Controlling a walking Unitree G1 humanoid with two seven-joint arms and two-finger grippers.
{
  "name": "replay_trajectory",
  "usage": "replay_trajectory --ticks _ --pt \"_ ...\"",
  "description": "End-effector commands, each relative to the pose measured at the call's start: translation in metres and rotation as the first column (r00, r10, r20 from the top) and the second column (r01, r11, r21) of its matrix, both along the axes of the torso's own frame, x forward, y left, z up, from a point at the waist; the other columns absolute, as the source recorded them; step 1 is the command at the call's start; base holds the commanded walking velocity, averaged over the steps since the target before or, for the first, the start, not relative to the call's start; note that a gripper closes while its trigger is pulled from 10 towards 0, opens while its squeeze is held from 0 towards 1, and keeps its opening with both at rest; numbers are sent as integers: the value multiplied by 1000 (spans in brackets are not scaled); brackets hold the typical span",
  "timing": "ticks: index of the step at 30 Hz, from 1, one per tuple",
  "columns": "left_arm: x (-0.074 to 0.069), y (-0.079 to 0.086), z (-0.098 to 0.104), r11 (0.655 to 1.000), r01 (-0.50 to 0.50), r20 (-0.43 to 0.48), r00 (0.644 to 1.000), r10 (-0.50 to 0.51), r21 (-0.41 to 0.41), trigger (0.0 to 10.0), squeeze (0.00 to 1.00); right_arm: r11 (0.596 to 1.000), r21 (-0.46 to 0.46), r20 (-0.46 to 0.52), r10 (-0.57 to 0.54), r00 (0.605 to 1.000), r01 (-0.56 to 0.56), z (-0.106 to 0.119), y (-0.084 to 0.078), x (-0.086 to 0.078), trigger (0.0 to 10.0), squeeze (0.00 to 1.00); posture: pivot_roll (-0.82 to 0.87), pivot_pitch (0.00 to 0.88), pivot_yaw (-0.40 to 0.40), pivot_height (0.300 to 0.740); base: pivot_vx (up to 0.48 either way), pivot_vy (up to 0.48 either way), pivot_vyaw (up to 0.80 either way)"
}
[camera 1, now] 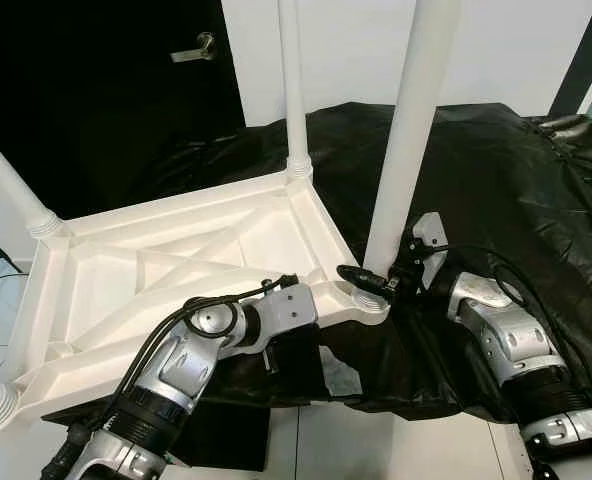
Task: Building children table
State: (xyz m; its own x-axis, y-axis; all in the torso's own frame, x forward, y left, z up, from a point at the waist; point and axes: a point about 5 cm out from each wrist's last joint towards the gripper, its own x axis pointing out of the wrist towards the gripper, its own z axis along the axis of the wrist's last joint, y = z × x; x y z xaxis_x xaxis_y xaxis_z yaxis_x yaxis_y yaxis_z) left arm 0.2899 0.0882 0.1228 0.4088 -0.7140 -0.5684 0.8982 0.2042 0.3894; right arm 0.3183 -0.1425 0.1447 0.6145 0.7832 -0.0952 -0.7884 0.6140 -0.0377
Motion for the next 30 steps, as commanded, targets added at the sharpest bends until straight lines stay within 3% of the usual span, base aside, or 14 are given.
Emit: replay_trajectory --ticks 1,8,14,16,19,21,24,27,28,30 --pt "13 24 -2 979 -195 91 978 190 53 10000 0 1000 16 -160 14 987 -12 -29 -4 -7 10000 0 -28 0 80 740 0 0 0" --pt "14 25 -2 980 -190 92 979 185 56 10000 0 994 -52 -153 91 984 -100 -25 -9 -3 10000 0 -21 0 77 740 0 0 0" --pt "13 25 -1 979 -196 94 977 191 55 10000 0 995 -77 -135 52 989 -62 -22 -8 2 10000 0 -10 0 63 740 0 0 0" --pt "12 25 -1 978 -202 96 976 197 52 10000 0 995 -94 -120 -1 993 -11 -23 -6 4 10000 0 -8 0 59 740 0 0 0" --pt "10 25 -3 977 -211 91 974 206 45 10000 0 975 -116 -60 -200 978 192 -30 4 4 10000 0 -7 0 51 740 0 0 0" --pt "10 25 -3 977 -211 91 974 206 45 10000 0 975 -116 -60 -200 978 192 -30 4 4 10000 0 -7 0 51 740 0 0 0" --pt "8 24 -3 977 -211 87 975 207 41 10000 0 944 -53 -22 -328 945 326 -31 24 -7 10000 0 -10 0 42 740 0 0 0" --pt "8 24 -3 977 -211 87 974 207 40 10000 0 929 -35 -8 -369 929 369 -31 30 -11 10000 0 -10 0 42 740 0 0 0" --pt "8 23 -3 977 -211 86 974 208 38 10000 0 903 -10 -5 -429 903 429 -30 35 -14 10000 0 -13 0 43 740 0 0 0" --pt "7 22 -4 977 -208 85 975 204 38 10000 0 812 54 -4 -581 814 581 -26 40 -18 10000 0 -14 0 40 740 0 0 0"
